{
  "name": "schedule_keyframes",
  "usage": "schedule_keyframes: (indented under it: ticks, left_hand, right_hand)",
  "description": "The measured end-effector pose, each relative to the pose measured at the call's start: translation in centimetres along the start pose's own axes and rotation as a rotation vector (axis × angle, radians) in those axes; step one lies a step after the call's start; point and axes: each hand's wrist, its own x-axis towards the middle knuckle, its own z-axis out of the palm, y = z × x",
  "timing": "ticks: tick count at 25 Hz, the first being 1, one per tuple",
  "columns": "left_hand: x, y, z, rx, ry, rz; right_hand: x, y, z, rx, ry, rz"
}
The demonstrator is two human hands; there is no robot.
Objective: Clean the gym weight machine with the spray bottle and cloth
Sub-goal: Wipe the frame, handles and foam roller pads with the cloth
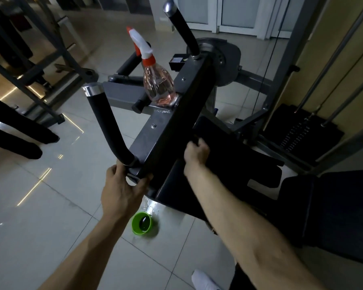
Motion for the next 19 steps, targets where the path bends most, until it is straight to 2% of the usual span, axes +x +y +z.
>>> schedule_keyframes:
  ticks: [2, 5, 9, 12, 15, 17, 19]
  left_hand:
    - [0.0, 0.1, 0.0, -0.004, 0.015, 0.005]
    - [0.1, 0.2, 0.1, 0.005, 0.024, 0.001]
    - [-0.1, 0.1, 0.1, 0.026, 0.015, 0.003]
    - [-0.2, 0.2, 0.1, 0.009, 0.013, -0.004]
    - [-0.2, 0.2, 0.0, -0.006, 0.007, 0.011]
    - [-0.2, 0.0, -0.1, -0.014, 0.002, 0.014]
    - [-0.1, 0.0, -0.2, -0.018, 0.007, 0.022]
  right_hand:
    - [0.8, -0.6, 0.5, -0.049, 0.067, 0.024]
    - [-5.3, 2.0, 0.4, -0.109, 0.056, -0.084]
    - [-14.1, 6.8, -2.4, -0.137, -0.140, -0.091]
    - [-10.4, 5.2, -2.2, -0.196, -0.151, -0.228]
    - [-5.0, 0.5, -0.3, -0.208, -0.058, -0.341]
    - [-5.6, 0.4, 0.2, -0.224, -0.007, -0.340]
    - [-9.0, 2.8, -0.6, -0.232, -0.027, -0.386]
